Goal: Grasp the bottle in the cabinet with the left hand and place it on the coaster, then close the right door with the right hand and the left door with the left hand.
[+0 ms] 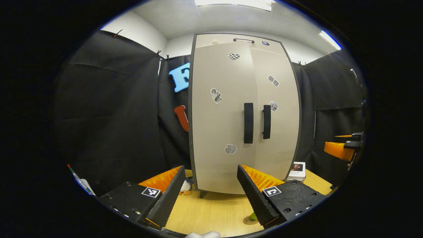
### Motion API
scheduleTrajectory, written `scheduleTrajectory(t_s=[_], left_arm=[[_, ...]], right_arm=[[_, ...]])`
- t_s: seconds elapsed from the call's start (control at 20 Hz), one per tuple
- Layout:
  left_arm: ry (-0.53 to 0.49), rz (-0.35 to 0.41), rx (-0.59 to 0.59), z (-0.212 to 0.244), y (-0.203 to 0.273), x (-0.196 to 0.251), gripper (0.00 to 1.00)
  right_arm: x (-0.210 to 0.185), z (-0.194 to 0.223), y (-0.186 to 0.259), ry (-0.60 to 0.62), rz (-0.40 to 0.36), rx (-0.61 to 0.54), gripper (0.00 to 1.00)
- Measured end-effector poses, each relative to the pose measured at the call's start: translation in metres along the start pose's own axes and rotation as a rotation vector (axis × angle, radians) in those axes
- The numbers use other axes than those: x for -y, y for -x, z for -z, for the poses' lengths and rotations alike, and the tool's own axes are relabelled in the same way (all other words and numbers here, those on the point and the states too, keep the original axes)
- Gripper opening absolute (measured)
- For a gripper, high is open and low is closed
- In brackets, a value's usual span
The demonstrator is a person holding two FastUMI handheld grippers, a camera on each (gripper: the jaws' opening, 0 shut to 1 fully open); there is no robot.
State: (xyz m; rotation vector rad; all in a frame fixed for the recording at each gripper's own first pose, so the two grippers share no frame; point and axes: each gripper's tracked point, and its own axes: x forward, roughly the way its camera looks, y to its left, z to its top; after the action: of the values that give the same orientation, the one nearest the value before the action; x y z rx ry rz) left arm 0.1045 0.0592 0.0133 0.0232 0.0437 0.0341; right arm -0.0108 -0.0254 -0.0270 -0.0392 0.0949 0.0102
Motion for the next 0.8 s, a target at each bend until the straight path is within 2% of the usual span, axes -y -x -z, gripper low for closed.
scheduleTrajectory(t_s=[0.8], left_arm=[[-0.007,0.022,-0.003,0.0004,-0.0017,0.0041,0.96]], right_arm=[[0.0021,-0.0011,0.0006,-0.002,0.006,0.006,0.96]])
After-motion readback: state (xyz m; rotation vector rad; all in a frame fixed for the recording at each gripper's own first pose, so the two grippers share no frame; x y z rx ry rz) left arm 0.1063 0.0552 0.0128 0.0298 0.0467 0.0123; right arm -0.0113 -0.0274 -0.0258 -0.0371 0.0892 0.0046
